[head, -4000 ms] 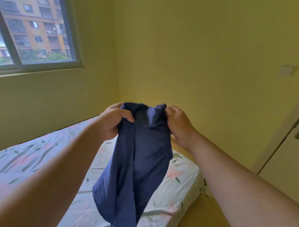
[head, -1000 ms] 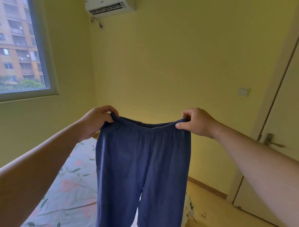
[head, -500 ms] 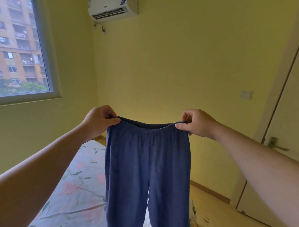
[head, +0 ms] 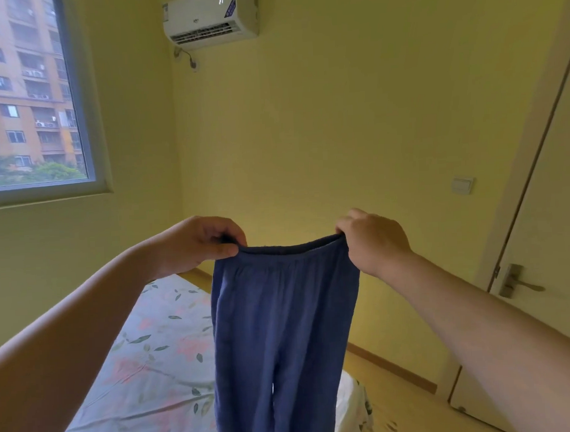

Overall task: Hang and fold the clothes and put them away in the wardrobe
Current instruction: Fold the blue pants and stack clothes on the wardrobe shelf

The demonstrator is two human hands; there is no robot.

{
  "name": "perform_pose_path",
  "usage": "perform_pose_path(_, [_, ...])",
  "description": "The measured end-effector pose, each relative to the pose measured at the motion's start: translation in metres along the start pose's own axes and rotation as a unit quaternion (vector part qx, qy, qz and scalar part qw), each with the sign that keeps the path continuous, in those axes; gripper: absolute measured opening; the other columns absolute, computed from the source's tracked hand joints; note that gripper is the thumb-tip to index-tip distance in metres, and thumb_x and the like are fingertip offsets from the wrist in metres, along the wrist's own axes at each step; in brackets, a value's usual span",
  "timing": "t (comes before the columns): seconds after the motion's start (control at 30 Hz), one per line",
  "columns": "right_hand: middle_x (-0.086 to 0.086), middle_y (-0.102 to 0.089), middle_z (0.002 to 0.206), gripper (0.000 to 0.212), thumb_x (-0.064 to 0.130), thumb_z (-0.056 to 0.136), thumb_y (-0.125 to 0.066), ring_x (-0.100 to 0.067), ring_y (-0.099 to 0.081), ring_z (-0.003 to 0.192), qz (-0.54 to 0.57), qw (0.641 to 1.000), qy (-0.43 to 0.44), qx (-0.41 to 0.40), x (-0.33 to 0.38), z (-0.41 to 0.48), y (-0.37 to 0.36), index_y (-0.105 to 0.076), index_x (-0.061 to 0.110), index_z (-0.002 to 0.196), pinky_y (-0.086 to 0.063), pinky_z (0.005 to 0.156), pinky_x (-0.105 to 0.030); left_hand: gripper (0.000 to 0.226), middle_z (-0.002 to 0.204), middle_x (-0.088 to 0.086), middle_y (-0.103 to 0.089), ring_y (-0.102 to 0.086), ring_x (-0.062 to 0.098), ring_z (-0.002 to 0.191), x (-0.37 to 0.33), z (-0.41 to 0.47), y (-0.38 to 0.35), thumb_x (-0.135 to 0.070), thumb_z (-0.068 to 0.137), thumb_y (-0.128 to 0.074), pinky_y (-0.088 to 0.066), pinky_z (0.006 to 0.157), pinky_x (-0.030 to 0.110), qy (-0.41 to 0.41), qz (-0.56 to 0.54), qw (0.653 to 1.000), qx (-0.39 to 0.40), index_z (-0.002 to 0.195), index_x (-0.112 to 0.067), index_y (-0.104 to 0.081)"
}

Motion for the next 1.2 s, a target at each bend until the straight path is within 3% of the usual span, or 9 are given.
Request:
perform_pose_path(0.1, [-0.001, -0.062, 0.095, 0.031, -0.011, 0.081, -0.048, -0.026, -0.058, 0.069, 0.092, 0.988, 0.019, -0.120, 0.008, -0.003, 0.024, -0.063, 0.013, 0.095, -0.046, 0.055, -0.032, 0.015, 0.091, -0.006, -0.072, -0.065, 0.006, 0.084, -0.029, -0.006, -0.023, -0.010, 0.089, -0.072, -0.052, 0.076, 0.018, -0.047, -0.099, 0.990, 0.084, 0.096, -0.023, -0.077])
perform_pose_path(0.17, [-0.001, -0.068, 0.097, 0.029, -0.013, 0.085, -0.050, -0.022, -0.066, 0.085, 0.248, 0.953, 0.063, -0.163, 0.018, -0.005, 0.038, -0.066, 0.011, 0.091, -0.055, 0.072, -0.033, 0.018, 0.096, -0.001, -0.075, -0.069, 0.009, 0.088, -0.042, -0.004, -0.029, -0.016, 0.082, -0.078, -0.053, 0.078, 0.019, -0.066, -0.103, 0.988, 0.091, 0.099, -0.021, -0.079])
perform_pose_path(0.27, [0.006, -0.073, 0.101, 0.037, -0.015, 0.088, -0.055, -0.004, -0.069, 0.098, 0.425, 0.895, 0.078, -0.112, 0.034, -0.002, 0.042, -0.073, 0.018, 0.084, -0.056, 0.088, -0.021, 0.034, 0.098, 0.008, -0.078, -0.074, 0.018, 0.090, -0.048, 0.009, -0.017, -0.014, 0.074, -0.089, -0.057, 0.079, 0.025, -0.070, -0.096, 0.993, 0.001, 0.103, -0.027, -0.079])
perform_pose_path(0.47, [0.004, -0.074, 0.108, 0.041, -0.017, 0.085, -0.062, -0.010, -0.072, 0.098, 0.564, 0.819, 0.088, -0.051, 0.062, -0.005, 0.056, -0.076, 0.021, 0.077, -0.057, 0.086, -0.023, 0.025, 0.110, 0.004, -0.076, -0.071, 0.020, 0.103, -0.052, 0.019, -0.012, -0.026, 0.064, -0.095, -0.056, 0.092, 0.035, -0.102, -0.114, 0.984, -0.090, 0.084, -0.025, -0.080])
perform_pose_path(0.6, [0.005, -0.060, 0.126, 0.038, -0.007, 0.086, -0.071, -0.010, -0.071, 0.096, 0.553, 0.828, 0.086, -0.039, 0.071, -0.008, 0.064, -0.075, 0.030, 0.078, -0.058, 0.083, -0.025, 0.016, 0.117, 0.002, -0.075, -0.070, 0.020, 0.109, -0.049, 0.023, -0.027, -0.017, 0.070, -0.087, -0.055, 0.093, 0.031, -0.086, -0.166, 0.980, -0.063, 0.083, -0.024, -0.080])
perform_pose_path(0.77, [0.000, -0.061, 0.120, 0.032, -0.006, 0.085, -0.073, -0.014, -0.060, 0.079, 0.593, 0.802, 0.059, -0.032, 0.067, -0.008, 0.056, -0.076, 0.026, 0.079, -0.056, 0.077, -0.027, 0.018, 0.094, 0.003, -0.073, -0.067, 0.016, 0.091, -0.042, 0.024, -0.046, -0.015, 0.070, -0.091, -0.057, 0.084, 0.028, -0.049, -0.235, 0.971, -0.020, 0.079, -0.022, -0.077])
perform_pose_path(0.93, [0.011, -0.067, 0.111, 0.032, -0.003, 0.085, -0.071, -0.012, -0.060, 0.076, 0.579, 0.815, 0.021, 0.009, 0.062, -0.008, 0.035, -0.075, 0.027, 0.076, -0.053, 0.069, -0.027, 0.017, 0.094, 0.007, -0.075, -0.069, 0.021, 0.091, -0.037, 0.023, -0.039, -0.025, 0.062, -0.086, -0.056, 0.093, 0.040, -0.029, -0.186, 0.979, -0.080, 0.077, -0.022, -0.079])
perform_pose_path(1.1, [-0.002, -0.074, 0.093, 0.029, 0.009, 0.077, -0.059, -0.016, -0.062, 0.074, 0.519, 0.832, -0.006, 0.196, 0.075, -0.021, -0.003, -0.076, 0.028, 0.091, -0.049, 0.068, -0.034, 0.026, 0.099, 0.015, -0.076, -0.072, 0.027, 0.090, -0.035, 0.022, -0.031, -0.029, 0.057, -0.089, -0.057, 0.091, 0.045, -0.027, -0.140, 0.985, -0.096, 0.079, -0.019, -0.079])
perform_pose_path(1.2, [0.003, -0.060, 0.066, 0.013, 0.020, 0.066, -0.056, -0.010, -0.051, 0.062, 0.442, 0.852, 0.022, 0.278, 0.090, -0.036, -0.013, -0.067, 0.025, 0.072, -0.041, 0.063, -0.031, 0.025, 0.100, -0.001, -0.074, -0.071, 0.025, 0.090, -0.040, 0.024, -0.028, -0.029, 0.055, -0.090, -0.058, 0.086, 0.042, -0.051, -0.109, 0.987, -0.106, 0.078, -0.021, -0.081])
Point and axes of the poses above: each hand's wrist, its own z-axis towards the middle knuckle, its own y-axis out of the back of the hand, x = y × z, the point moved 10 cm from there along z, towards the middle knuckle
